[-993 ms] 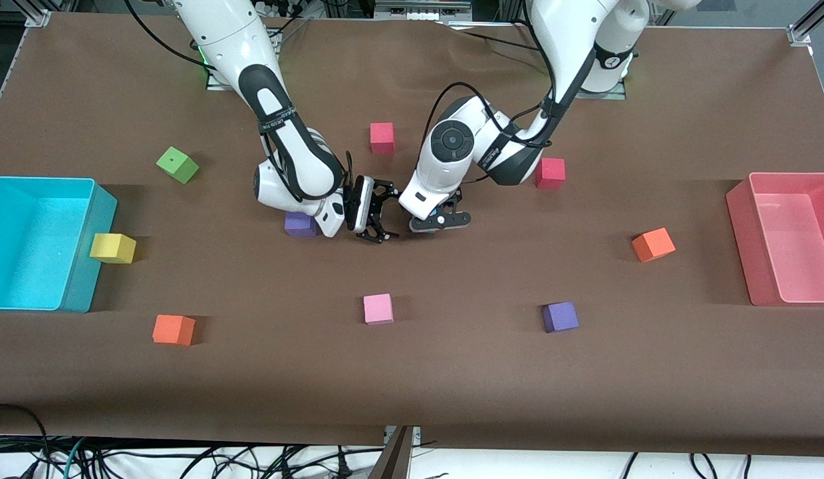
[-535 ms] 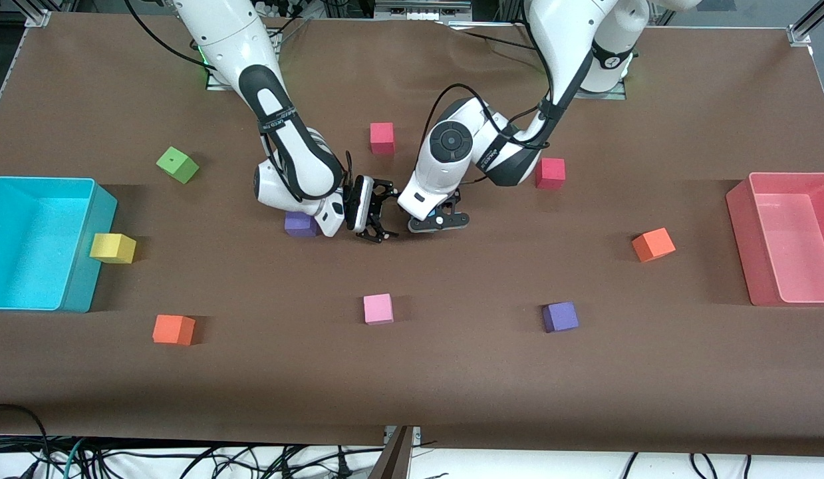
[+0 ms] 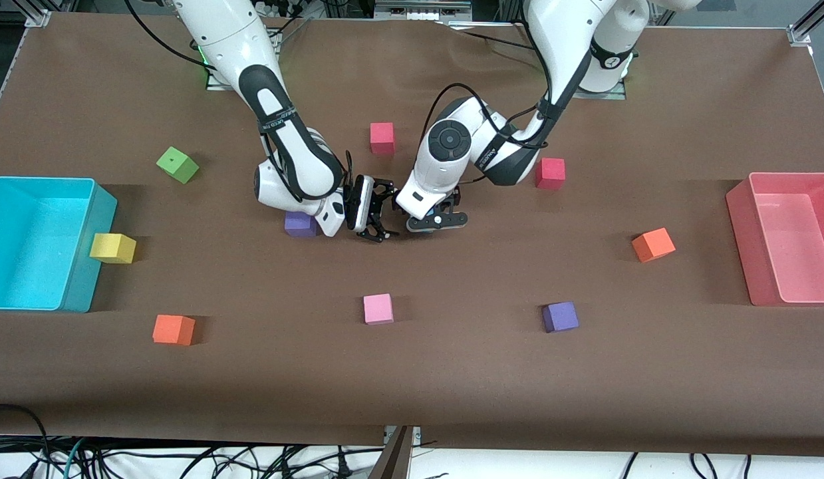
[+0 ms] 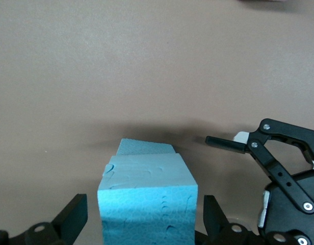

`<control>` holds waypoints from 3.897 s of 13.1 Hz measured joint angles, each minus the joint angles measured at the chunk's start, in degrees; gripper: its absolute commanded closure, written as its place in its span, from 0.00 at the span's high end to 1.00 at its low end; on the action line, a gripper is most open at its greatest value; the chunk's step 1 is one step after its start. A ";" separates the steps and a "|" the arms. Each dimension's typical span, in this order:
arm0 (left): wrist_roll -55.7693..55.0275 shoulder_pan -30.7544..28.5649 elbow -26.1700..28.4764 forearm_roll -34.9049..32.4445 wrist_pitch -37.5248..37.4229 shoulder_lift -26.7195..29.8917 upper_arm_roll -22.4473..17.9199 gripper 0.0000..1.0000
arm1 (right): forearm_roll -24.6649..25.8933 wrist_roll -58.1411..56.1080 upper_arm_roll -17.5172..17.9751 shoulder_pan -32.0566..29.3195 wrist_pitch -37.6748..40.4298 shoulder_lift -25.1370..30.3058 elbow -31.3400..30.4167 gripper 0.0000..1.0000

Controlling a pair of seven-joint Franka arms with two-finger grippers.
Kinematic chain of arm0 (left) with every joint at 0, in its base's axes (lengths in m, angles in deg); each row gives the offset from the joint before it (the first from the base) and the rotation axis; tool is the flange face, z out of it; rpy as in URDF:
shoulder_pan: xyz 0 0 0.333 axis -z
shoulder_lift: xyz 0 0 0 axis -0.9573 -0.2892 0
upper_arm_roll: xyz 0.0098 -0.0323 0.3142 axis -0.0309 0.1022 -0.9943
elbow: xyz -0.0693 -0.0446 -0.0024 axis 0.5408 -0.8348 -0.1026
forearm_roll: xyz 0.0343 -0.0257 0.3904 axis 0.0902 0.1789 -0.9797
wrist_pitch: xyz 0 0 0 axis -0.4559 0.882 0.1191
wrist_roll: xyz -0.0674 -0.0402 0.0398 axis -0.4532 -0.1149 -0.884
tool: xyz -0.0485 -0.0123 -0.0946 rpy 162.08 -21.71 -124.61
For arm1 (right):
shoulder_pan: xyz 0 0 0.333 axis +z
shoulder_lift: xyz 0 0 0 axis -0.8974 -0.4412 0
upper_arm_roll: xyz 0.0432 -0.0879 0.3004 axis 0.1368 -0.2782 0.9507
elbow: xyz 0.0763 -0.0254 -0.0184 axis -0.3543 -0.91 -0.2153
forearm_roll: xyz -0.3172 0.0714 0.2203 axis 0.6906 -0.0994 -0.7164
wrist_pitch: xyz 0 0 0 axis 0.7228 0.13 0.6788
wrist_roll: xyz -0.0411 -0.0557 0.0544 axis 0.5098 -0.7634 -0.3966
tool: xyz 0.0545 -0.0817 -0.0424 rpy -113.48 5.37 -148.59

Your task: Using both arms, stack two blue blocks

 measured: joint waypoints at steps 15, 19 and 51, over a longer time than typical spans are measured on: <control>19.85 -22.05 -1.10 0.00 -24.88 21.13 0.81 1.00 | 0.00 0.00 -0.01 -0.02 0.96 0.01 -0.11 1.00; 37.97 -28.55 -0.06 -0.02 -31.81 26.83 -3.62 1.00 | 0.00 -0.06 -0.11 -0.11 1.59 0.16 -0.59 1.00; 47.03 -28.48 -3.80 -4.99 -40.38 29.68 -9.80 1.00 | 82.37 95.89 -36.52 2.34 53.68 12.79 26.56 1.00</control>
